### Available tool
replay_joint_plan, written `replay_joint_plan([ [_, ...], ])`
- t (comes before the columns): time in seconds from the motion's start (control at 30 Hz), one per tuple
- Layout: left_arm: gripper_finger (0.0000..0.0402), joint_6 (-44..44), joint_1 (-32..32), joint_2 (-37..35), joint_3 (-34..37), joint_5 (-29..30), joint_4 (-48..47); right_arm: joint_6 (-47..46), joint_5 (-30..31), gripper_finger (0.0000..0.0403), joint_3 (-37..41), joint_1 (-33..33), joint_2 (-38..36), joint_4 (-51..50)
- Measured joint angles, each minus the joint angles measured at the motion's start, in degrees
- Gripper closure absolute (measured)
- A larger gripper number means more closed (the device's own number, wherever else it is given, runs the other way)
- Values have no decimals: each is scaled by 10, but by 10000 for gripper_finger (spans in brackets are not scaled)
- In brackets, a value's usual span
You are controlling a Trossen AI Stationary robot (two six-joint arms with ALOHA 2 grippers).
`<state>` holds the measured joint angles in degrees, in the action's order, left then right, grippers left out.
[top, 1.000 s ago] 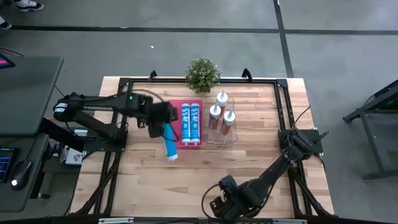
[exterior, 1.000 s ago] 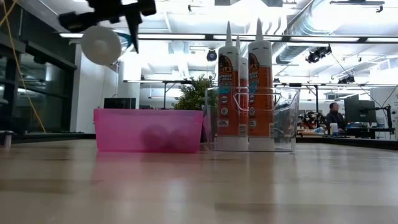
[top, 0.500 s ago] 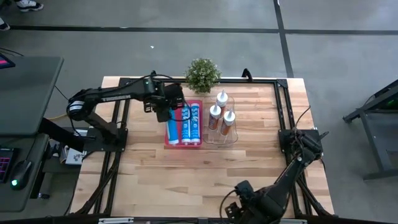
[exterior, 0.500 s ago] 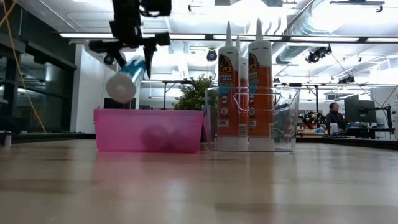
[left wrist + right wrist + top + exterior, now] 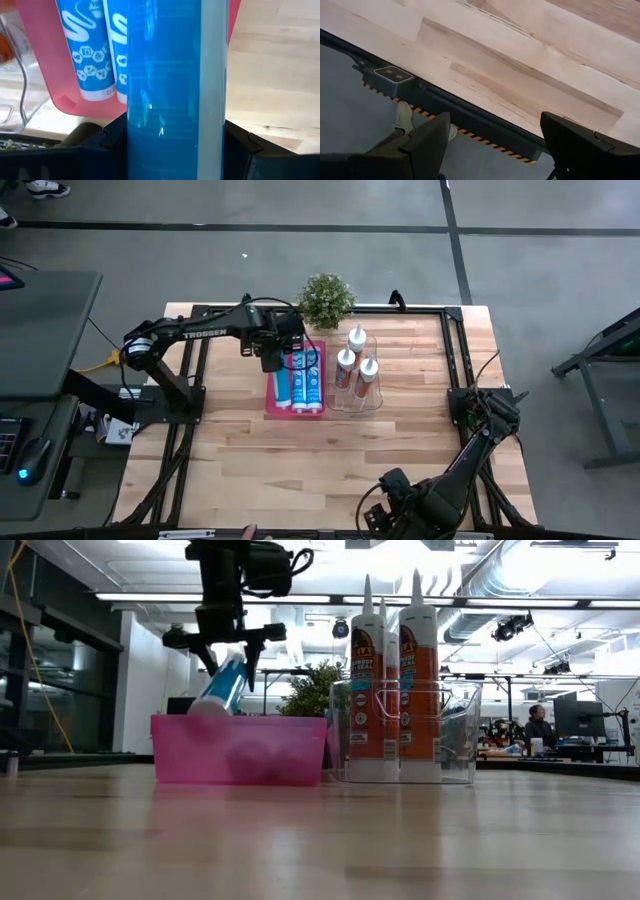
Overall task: Pick & place silicon tubes, Sealant and Lysol wipes
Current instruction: Put the blue sealant into the pink bin
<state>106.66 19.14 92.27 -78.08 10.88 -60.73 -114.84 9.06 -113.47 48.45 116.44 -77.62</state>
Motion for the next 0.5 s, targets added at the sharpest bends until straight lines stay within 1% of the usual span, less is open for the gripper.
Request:
replay_joint_plan([
  [0.27, 205, -2, 0, 0, 0, -25, -2, 6, 10, 97, 0, 0, 0, 1],
  [0.4, 205, 0, 0, -1, 9, -26, 9, 8, 11, 97, 0, 0, 0, 6],
  [0.5, 205, 0, 0, 14, 11, -26, 4, 9, 13, 97, 0, 0, 0, 5],
])
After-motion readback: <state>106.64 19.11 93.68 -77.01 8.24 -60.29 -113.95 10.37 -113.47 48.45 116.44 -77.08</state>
